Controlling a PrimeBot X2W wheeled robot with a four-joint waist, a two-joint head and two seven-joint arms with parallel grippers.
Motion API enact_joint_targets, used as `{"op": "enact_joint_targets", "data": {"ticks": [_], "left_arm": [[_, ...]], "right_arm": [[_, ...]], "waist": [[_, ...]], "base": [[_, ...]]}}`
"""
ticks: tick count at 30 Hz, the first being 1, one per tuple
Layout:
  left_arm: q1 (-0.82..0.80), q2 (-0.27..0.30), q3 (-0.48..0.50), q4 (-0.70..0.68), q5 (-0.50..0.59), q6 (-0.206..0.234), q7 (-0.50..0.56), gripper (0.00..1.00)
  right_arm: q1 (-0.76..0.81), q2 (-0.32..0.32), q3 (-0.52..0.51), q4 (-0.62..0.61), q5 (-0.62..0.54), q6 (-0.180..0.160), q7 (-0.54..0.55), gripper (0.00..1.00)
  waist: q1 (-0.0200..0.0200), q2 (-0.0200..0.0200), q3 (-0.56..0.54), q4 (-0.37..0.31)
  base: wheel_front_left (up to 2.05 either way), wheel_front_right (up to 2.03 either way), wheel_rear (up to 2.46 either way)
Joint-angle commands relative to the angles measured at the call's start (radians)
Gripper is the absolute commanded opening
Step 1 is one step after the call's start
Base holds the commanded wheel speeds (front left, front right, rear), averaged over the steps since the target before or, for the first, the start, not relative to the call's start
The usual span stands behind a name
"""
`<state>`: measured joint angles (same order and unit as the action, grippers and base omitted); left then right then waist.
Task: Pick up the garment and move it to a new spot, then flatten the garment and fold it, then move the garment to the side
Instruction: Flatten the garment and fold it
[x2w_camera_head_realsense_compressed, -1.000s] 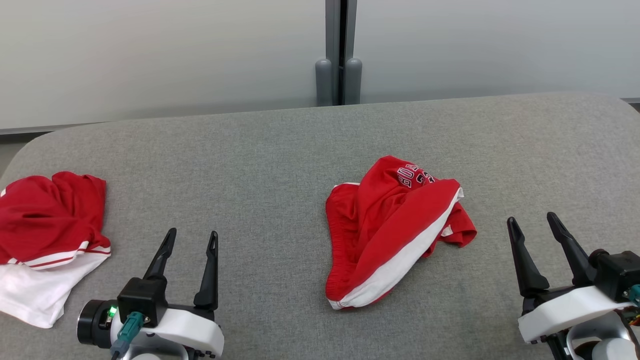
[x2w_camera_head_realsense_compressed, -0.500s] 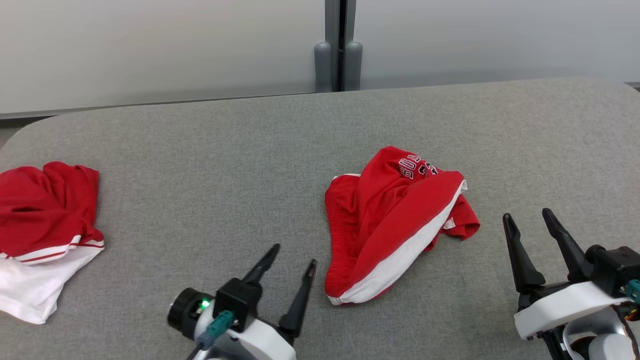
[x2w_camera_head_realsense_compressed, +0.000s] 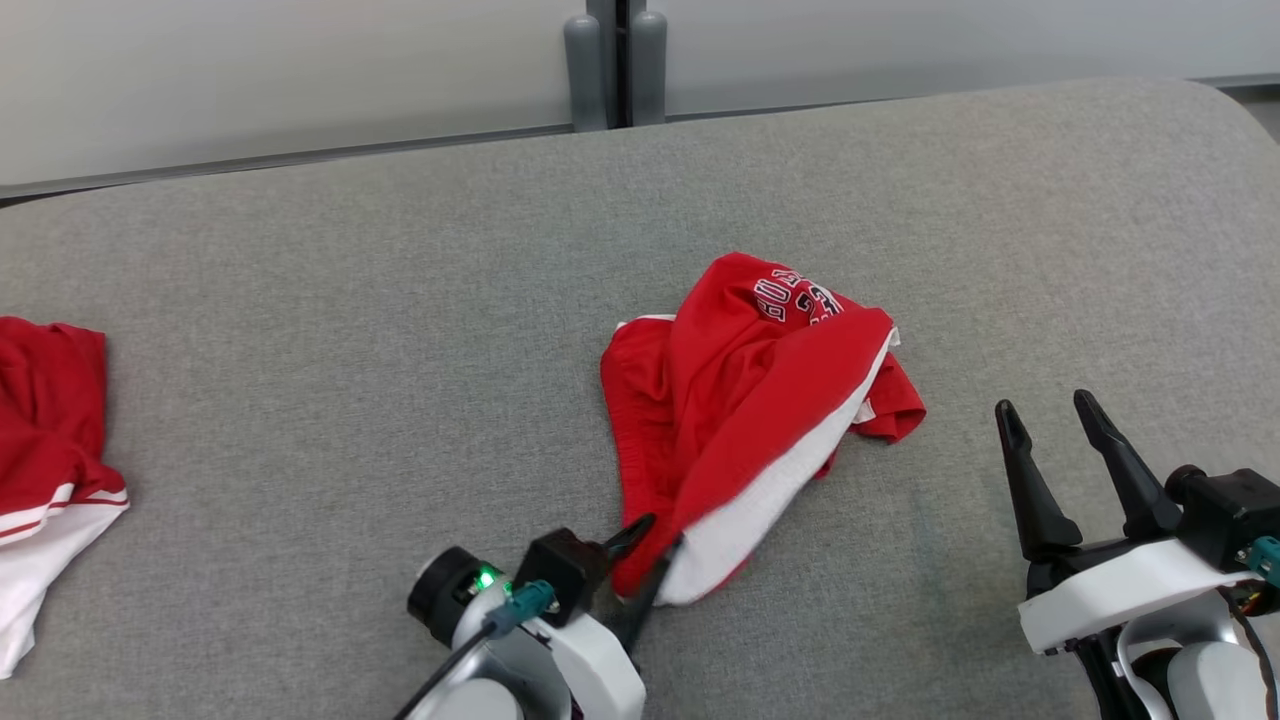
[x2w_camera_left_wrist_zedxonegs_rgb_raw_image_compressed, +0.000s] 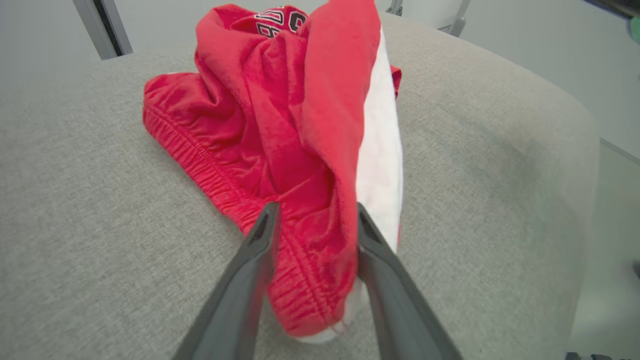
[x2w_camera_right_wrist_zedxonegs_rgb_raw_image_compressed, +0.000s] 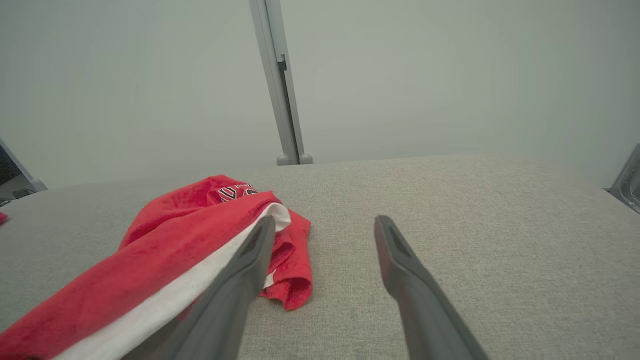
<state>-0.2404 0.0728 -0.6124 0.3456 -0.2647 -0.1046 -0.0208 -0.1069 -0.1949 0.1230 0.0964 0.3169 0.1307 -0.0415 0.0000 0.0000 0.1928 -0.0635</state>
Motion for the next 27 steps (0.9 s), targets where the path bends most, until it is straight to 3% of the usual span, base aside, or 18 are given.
{"op": "enact_joint_targets", "data": {"ticks": [1,18,22,23,24,27], "left_arm": [[-0.021,0.009,0.017,0.003,-0.005,0.009,-0.016,0.00],[-0.116,0.081,0.176,-0.003,-0.068,0.099,-0.038,0.00],[-0.128,0.092,0.187,0.024,-0.078,0.095,-0.028,0.00],[-0.131,0.090,0.188,0.029,-0.080,0.096,-0.032,0.26],[-0.130,0.087,0.187,0.034,-0.082,0.098,-0.034,1.00],[-0.128,0.082,0.184,0.036,-0.081,0.103,-0.050,1.00]], "right_arm": [[-0.012,-0.001,-0.001,0.004,0.006,0.000,-0.007,1.00],[-0.043,-0.005,-0.017,0.018,0.026,0.000,-0.015,1.00],[-0.057,-0.006,-0.016,0.025,0.031,0.000,-0.020,1.00],[-0.060,-0.006,-0.016,0.026,0.031,0.000,-0.021,1.00],[-0.061,-0.007,-0.016,0.028,0.032,0.000,-0.022,1.00],[-0.061,-0.008,-0.018,0.032,0.033,0.000,-0.023,1.00]], "waist": [[0.0000,0.0000,0.008,-0.007],[0.0000,0.0000,0.064,0.000],[0.0000,0.0000,0.080,0.000],[0.0000,0.0000,0.082,0.000],[0.0000,0.0000,0.084,0.001],[0.0000,0.0000,0.085,0.004]], "base": [[0.00,0.00,0.00],[0.00,0.00,0.00],[0.00,0.00,0.00],[0.00,0.00,0.00],[0.00,0.00,0.00],[0.00,0.00,0.00]]}}
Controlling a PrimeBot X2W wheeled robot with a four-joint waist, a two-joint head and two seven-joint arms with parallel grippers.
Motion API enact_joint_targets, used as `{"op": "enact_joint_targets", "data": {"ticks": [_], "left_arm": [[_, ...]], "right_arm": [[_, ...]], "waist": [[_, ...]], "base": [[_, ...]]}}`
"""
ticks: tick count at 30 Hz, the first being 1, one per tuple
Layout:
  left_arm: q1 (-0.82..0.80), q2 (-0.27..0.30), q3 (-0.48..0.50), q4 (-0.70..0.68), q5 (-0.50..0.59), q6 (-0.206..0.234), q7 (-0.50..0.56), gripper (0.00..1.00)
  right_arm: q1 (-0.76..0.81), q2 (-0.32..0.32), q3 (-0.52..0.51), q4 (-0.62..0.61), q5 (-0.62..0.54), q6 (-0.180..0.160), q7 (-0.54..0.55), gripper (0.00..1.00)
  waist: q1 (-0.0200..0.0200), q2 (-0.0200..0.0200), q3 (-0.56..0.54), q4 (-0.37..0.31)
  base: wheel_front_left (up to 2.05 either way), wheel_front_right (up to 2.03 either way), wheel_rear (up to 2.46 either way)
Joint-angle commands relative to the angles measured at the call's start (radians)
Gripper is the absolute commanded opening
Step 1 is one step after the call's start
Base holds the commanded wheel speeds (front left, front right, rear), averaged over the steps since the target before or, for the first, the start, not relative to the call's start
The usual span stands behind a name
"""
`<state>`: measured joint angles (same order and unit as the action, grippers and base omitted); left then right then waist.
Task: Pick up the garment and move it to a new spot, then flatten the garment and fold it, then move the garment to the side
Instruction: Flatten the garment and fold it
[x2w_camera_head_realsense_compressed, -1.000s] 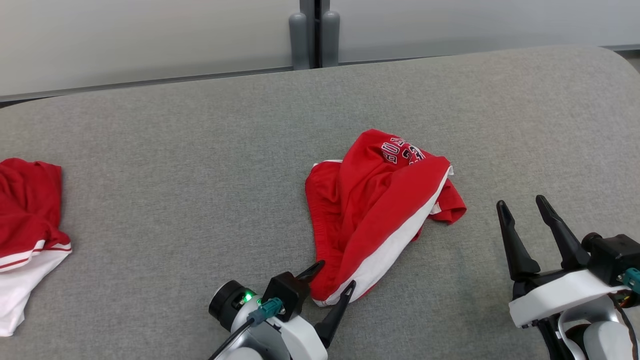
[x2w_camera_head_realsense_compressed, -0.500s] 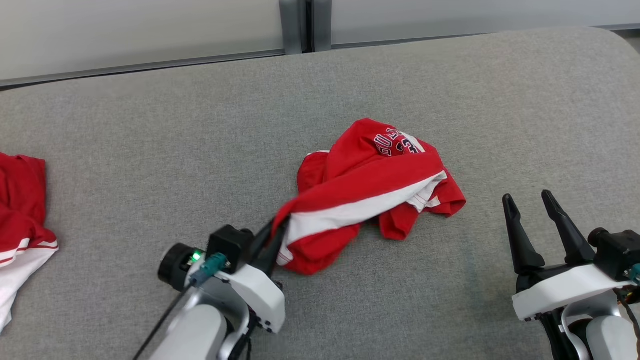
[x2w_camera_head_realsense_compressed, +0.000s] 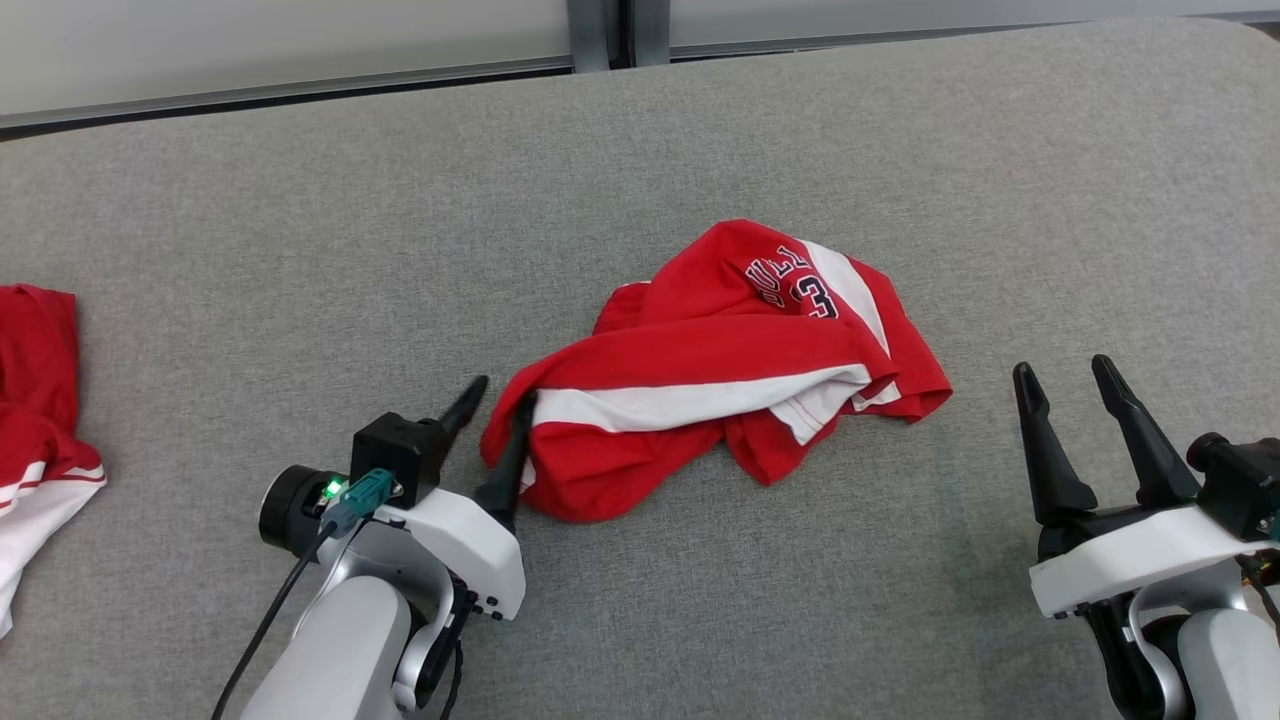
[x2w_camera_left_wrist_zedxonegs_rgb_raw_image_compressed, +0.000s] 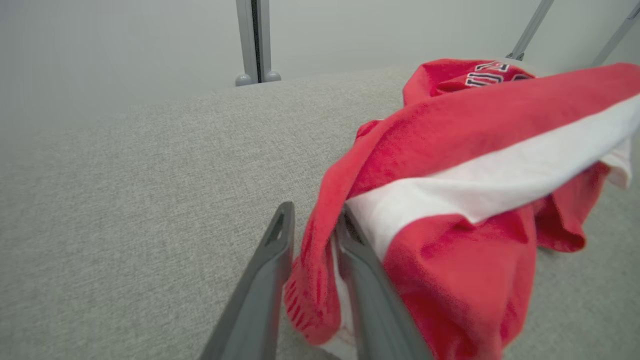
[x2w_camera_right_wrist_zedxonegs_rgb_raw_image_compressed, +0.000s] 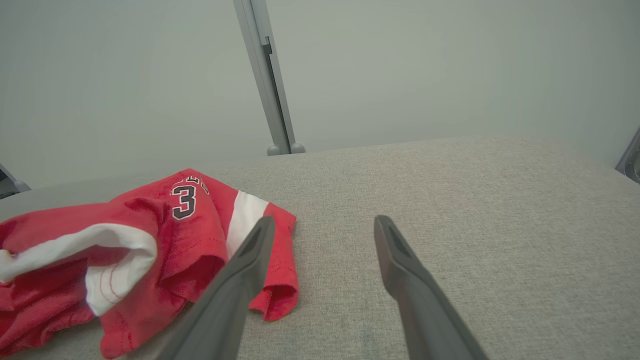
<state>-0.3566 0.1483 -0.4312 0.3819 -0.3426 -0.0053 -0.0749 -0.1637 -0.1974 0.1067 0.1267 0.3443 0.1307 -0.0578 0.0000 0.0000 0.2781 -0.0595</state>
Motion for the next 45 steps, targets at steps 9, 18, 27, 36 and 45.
{"op": "enact_joint_targets", "data": {"ticks": [9,18,27,36,45], "left_arm": [[0.032,-0.008,0.040,-0.063,0.005,0.056,-0.147,1.00],[0.070,0.024,0.110,-0.133,0.031,0.133,-0.185,1.00],[0.188,0.062,0.200,-0.176,0.008,0.171,-0.190,1.00],[0.270,0.085,0.188,-0.174,0.009,0.171,-0.185,1.00],[0.279,0.088,0.176,-0.182,0.006,0.176,-0.171,1.00]], "right_arm": [[0.005,-0.010,-0.010,0.005,-0.005,0.000,-0.001,1.00],[0.026,-0.016,-0.015,-0.008,-0.018,0.000,0.015,1.00],[0.069,-0.015,-0.014,-0.028,-0.039,0.000,0.038,1.00],[0.104,-0.011,-0.011,-0.052,-0.058,0.000,0.068,1.00],[0.114,-0.001,-0.017,-0.065,-0.056,0.000,0.073,1.00]], "waist": [[0.0000,0.0000,-0.031,0.026],[0.0000,0.0000,-0.088,0.048],[0.0000,0.0000,-0.151,0.060],[0.0000,0.0000,-0.196,0.061],[0.0000,0.0000,-0.198,0.061]], "base": [[0.00,0.00,0.00],[0.00,0.00,0.00],[0.00,0.00,0.00],[0.00,0.00,0.00],[0.00,0.00,0.00]]}}
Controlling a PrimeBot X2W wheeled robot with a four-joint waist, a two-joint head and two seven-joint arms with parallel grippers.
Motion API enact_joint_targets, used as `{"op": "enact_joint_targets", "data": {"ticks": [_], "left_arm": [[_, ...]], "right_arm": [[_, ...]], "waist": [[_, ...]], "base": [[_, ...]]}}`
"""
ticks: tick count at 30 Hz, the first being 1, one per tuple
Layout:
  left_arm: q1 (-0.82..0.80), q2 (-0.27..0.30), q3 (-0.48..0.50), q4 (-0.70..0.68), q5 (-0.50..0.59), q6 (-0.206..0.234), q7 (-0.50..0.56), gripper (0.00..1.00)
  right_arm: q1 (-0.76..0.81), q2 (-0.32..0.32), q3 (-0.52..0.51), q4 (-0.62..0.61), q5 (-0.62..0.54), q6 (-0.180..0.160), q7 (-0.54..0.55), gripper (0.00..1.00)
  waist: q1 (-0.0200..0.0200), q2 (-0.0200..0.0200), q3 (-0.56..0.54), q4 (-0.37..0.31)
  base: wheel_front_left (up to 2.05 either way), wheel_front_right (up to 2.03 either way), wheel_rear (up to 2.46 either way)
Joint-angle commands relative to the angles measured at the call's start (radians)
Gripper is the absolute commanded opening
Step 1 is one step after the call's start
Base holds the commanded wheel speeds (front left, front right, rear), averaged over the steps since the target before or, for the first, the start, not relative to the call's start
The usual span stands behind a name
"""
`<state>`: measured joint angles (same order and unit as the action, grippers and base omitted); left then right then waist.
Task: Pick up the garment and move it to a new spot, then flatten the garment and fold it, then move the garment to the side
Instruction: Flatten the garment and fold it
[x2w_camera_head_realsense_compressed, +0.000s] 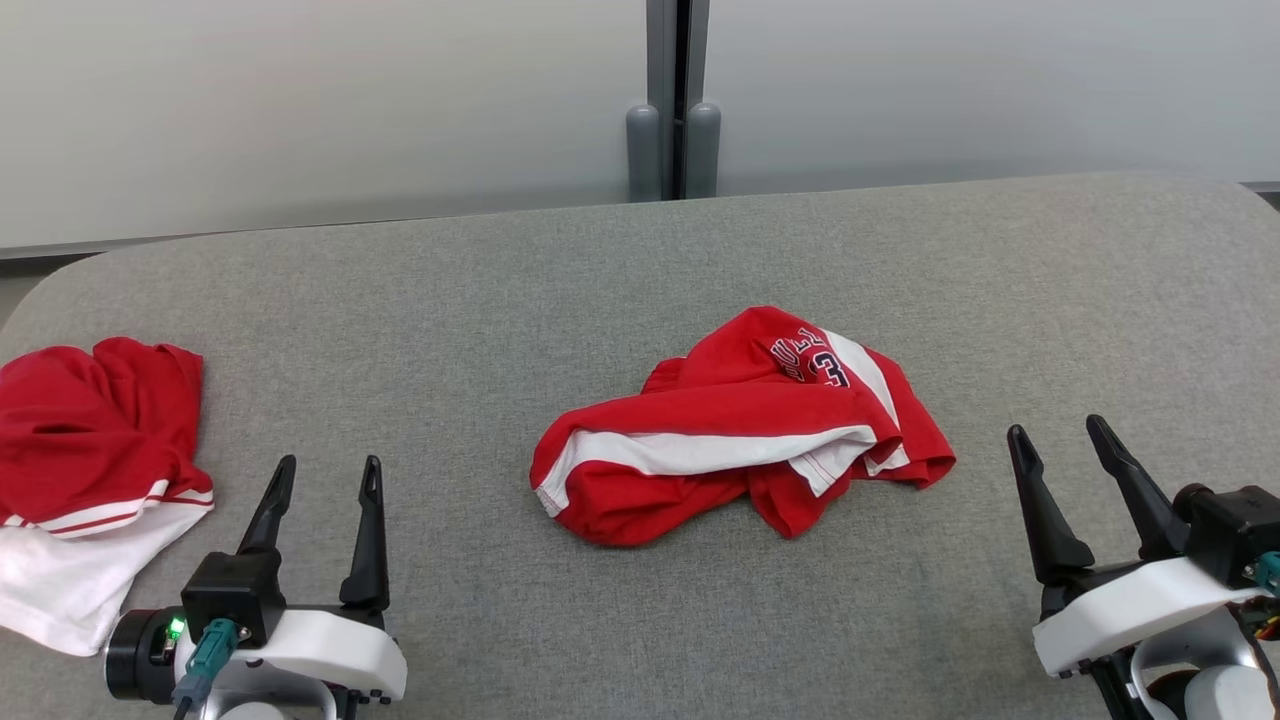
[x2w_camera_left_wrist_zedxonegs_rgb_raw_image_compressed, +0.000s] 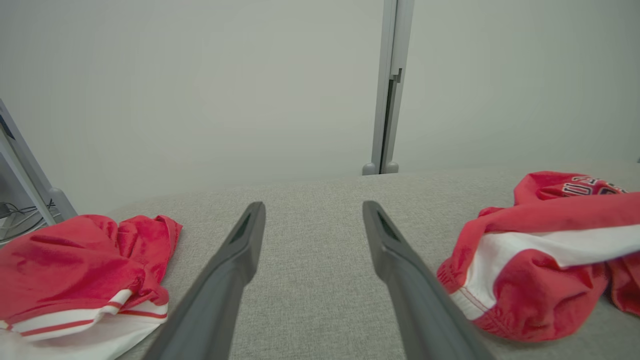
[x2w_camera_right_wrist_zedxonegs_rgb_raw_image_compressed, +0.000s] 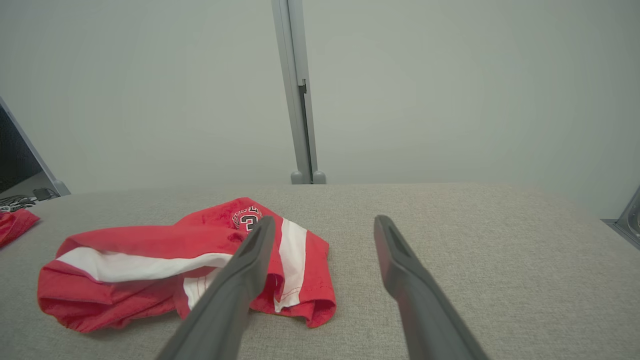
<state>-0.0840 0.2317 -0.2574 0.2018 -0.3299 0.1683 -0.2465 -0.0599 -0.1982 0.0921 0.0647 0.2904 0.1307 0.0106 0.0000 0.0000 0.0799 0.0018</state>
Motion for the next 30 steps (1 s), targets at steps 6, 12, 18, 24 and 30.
{"op": "enact_joint_targets", "data": {"ticks": [6,12,18,24,30], "left_arm": [[-0.006,0.006,-0.014,0.002,-0.002,-0.006,0.010,1.00],[-0.054,-0.010,-0.068,0.020,0.008,-0.039,0.037,1.00],[-0.129,-0.059,-0.147,0.097,-0.007,-0.108,0.097,1.00],[-0.180,-0.095,-0.179,0.205,-0.034,-0.152,0.137,1.00],[-0.212,-0.111,-0.171,0.273,-0.076,-0.184,0.134,0.00]], "right_arm": [[0.011,0.004,-0.003,-0.005,0.000,0.000,0.006,1.00],[-0.004,0.003,-0.002,-0.009,0.003,0.000,0.006,1.00],[-0.020,0.005,0.012,-0.001,0.011,0.000,-0.002,1.00],[-0.034,0.007,0.028,0.015,0.023,0.000,-0.013,1.00],[-0.040,0.011,0.048,0.036,0.030,0.000,-0.016,1.00]], "waist": [[0.0000,0.0000,0.001,-0.001],[0.0000,0.0000,0.023,-0.002],[0.0000,0.0000,0.060,-0.018],[0.0000,0.0000,0.088,-0.041],[0.0000,0.0000,0.105,-0.054]], "base": [[0.00,0.00,0.00],[0.00,0.00,0.00],[0.00,0.00,0.00],[0.00,0.00,0.00],[0.00,0.00,0.00]]}}
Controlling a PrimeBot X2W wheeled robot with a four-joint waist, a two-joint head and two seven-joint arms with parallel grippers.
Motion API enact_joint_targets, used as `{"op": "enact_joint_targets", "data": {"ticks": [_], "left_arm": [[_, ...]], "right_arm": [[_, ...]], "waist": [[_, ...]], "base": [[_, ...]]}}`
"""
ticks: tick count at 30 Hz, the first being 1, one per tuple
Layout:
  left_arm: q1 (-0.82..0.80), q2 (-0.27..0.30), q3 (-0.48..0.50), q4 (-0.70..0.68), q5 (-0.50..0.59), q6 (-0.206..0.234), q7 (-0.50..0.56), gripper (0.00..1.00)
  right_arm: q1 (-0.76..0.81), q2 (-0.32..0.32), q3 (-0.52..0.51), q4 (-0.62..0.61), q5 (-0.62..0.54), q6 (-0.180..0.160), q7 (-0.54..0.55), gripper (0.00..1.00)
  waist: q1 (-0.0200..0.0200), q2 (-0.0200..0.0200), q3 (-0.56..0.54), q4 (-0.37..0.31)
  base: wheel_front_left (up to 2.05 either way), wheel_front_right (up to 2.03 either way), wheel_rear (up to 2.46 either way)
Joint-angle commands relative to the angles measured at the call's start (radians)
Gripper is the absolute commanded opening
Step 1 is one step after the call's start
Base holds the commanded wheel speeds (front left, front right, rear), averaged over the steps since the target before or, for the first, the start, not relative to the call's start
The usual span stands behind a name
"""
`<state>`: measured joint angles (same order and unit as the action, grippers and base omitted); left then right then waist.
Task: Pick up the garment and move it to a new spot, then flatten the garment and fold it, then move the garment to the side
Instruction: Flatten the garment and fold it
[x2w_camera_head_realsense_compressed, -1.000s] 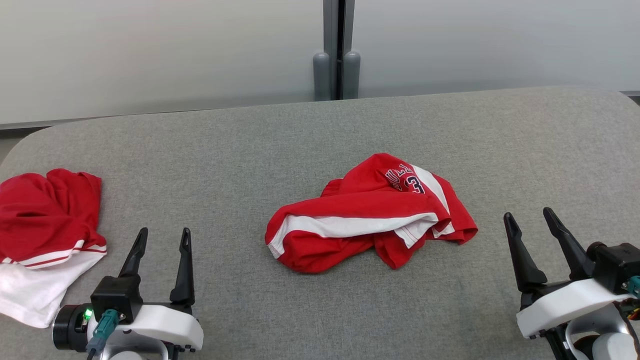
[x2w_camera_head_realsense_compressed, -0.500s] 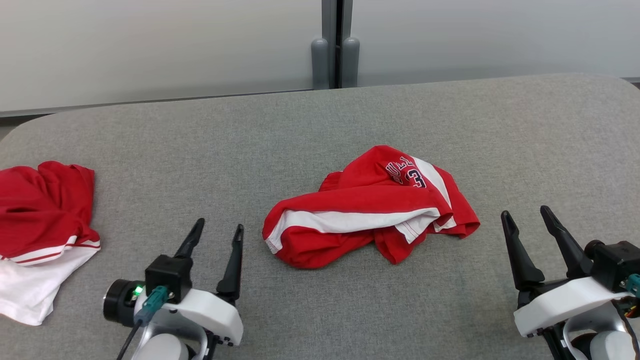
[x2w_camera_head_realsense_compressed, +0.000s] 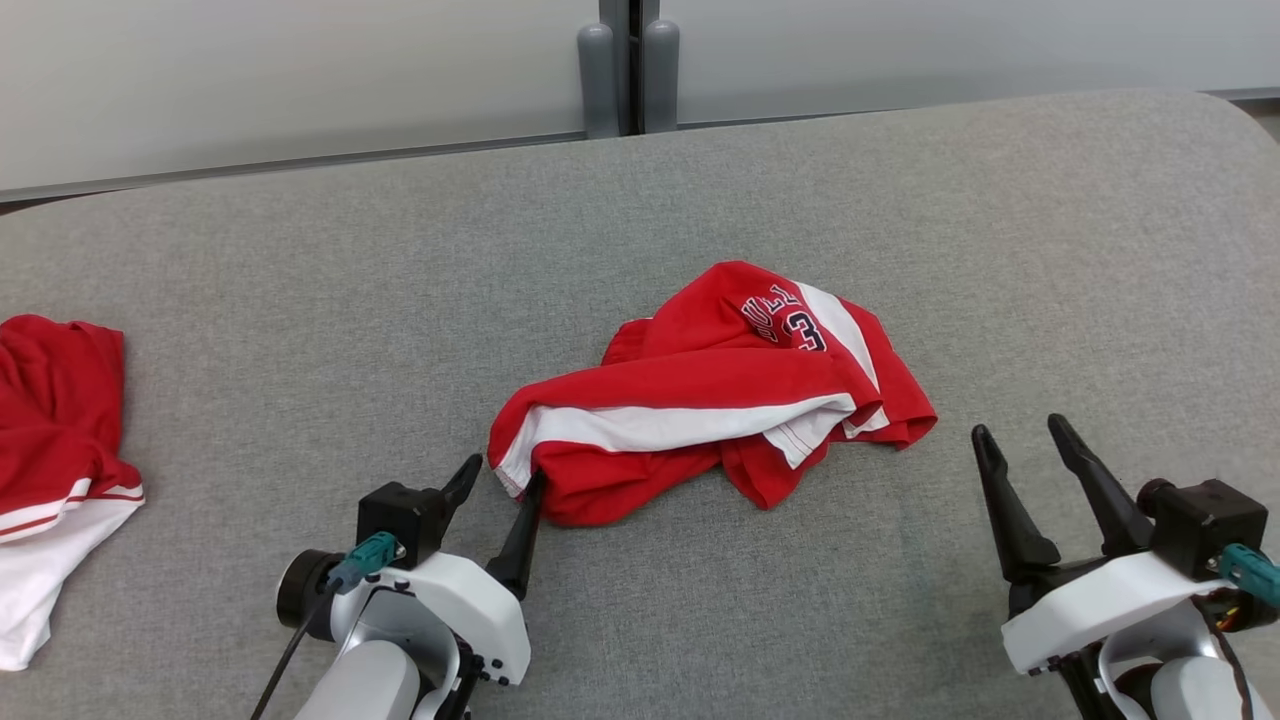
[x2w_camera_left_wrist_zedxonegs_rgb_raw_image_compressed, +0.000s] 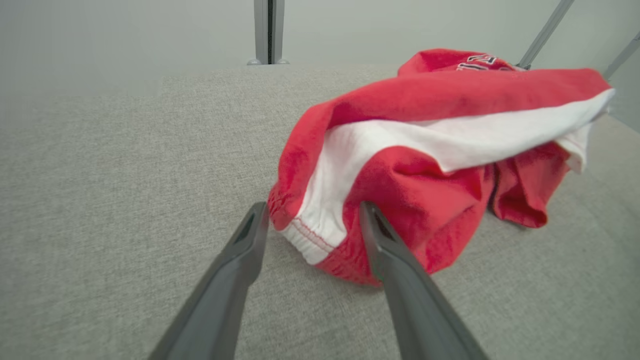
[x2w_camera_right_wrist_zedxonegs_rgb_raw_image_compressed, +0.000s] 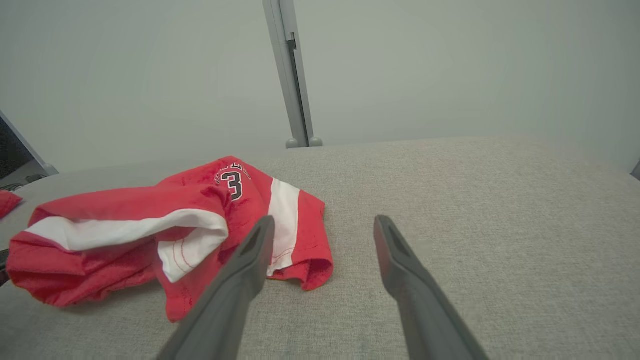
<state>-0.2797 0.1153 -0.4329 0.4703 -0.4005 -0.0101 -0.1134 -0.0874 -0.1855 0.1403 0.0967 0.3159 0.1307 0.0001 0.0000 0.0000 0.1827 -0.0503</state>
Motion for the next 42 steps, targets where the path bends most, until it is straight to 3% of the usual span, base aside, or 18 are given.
{"op": "enact_joint_targets", "data": {"ticks": [1,16,25,26,27,28,42], "left_arm": [[-0.023,0.004,0.006,0.013,-0.012,-0.011,0.002,0.00],[-0.086,-0.006,-0.005,0.058,-0.014,-0.017,-0.043,0.00],[-0.128,-0.024,-0.029,0.067,-0.007,-0.012,-0.066,0.00],[-0.130,-0.026,-0.030,0.066,-0.007,-0.011,-0.072,0.00],[-0.133,-0.027,-0.032,0.064,-0.006,-0.009,-0.074,0.00],[-0.137,-0.028,-0.033,0.064,-0.005,-0.008,-0.078,0.00],[-0.130,-0.002,-0.020,0.014,0.011,0.035,-0.119,0.00]], "right_arm": [[-0.015,-0.001,0.007,0.006,0.006,0.000,-0.007,1.00],[-0.092,0.007,0.287,0.133,0.047,0.000,-0.014,1.00],[-0.215,0.027,0.327,0.270,0.060,0.000,-0.070,1.00],[-0.224,0.028,0.325,0.282,0.061,0.000,-0.078,0.48],[-0.232,0.030,0.320,0.290,0.061,0.000,-0.088,0.34],[-0.240,0.032,0.315,0.297,0.061,0.000,-0.097,0.00],[-0.217,-0.004,0.230,0.203,0.083,0.000,-0.168,0.00]], "waist": [[0.0000,0.0000,0.004,-0.003],[0.0000,0.0000,0.049,0.037],[0.0000,0.0000,0.091,0.074],[0.0000,0.0000,0.095,0.076],[0.0000,0.0000,0.099,0.078],[0.0000,0.0000,0.103,0.080],[0.0000,0.0000,0.104,0.067]], "base": [[0.00,0.00,0.00],[0.00,0.00,0.00],[0.00,0.00,0.00],[0.00,0.00,0.00],[0.00,0.00,0.00],[0.00,0.00,0.00],[0.00,0.00,0.00]]}}
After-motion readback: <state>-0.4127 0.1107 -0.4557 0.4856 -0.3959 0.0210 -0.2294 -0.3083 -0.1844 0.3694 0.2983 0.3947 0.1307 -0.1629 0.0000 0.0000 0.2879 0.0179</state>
